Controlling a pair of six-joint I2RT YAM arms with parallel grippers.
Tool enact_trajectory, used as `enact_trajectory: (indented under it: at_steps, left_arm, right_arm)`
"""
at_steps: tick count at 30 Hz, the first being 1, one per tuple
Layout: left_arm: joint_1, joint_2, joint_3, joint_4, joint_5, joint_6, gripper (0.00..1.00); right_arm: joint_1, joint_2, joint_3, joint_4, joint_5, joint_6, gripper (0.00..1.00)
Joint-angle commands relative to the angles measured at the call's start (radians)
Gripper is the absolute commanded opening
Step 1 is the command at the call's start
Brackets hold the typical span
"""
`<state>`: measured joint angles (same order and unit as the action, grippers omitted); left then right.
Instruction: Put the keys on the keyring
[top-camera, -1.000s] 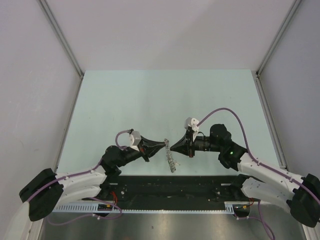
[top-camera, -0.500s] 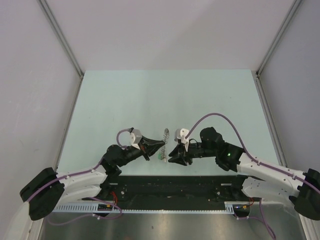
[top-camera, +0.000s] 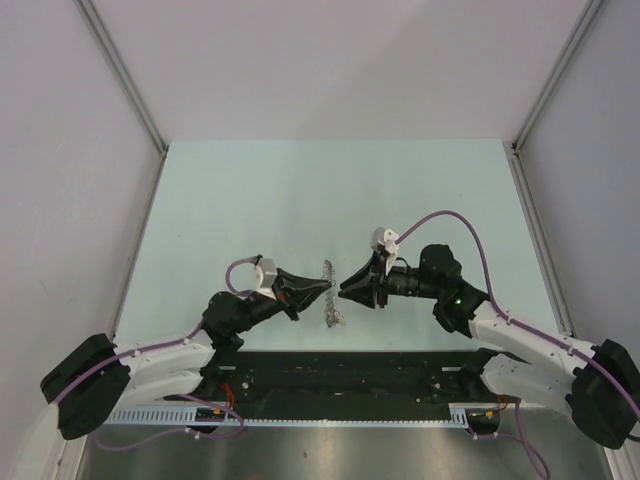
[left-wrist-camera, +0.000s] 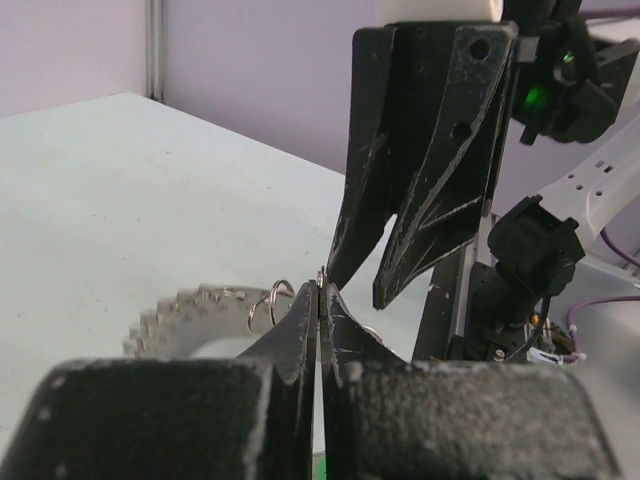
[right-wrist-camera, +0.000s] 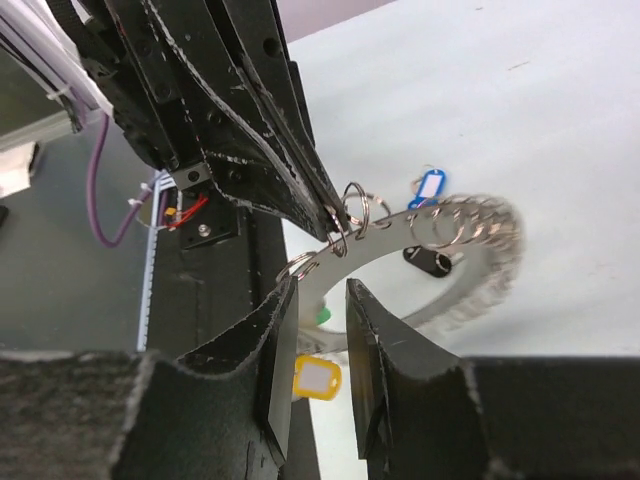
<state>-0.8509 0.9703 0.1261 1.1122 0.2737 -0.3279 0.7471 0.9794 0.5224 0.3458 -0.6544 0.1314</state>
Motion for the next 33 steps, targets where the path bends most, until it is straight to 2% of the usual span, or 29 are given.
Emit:
enact_trajectory:
  at_steps: [1, 9, 17, 23, 29, 33]
  left_arm:
    - [0.003, -0.004, 0.000, 0.135, 0.010, -0.030, 0.00]
    - [0.003, -0.004, -0.003, 0.156, 0.018, -0.036, 0.00]
    - [0.003, -0.004, -0.003, 0.175, 0.027, -0.048, 0.00]
    - [0.003, -0.002, -0.005, 0.195, 0.035, -0.057, 0.01]
    - [0.003, 0.008, 0.003, 0.198, 0.050, -0.059, 0.00]
    - [0.003, 0.018, 0.017, 0.190, 0.059, -0.057, 0.00]
  right_arm:
    - [-0.002, 0.030, -0.042, 0.258, -0.044, 0.118, 0.30]
    - [-0.005, 0.087, -0.071, 0.410, -0.037, 0.177, 0.27]
    - [-0.005, 0.093, -0.071, 0.433, -0.053, 0.186, 0.25]
    - [-0.006, 0.099, -0.071, 0.447, -0.056, 0.188, 0.16]
    - [-0.009, 0.104, -0.070, 0.464, -0.067, 0.191, 0.00]
    - [-0.021, 0.113, -0.061, 0.496, -0.096, 0.211, 0.00]
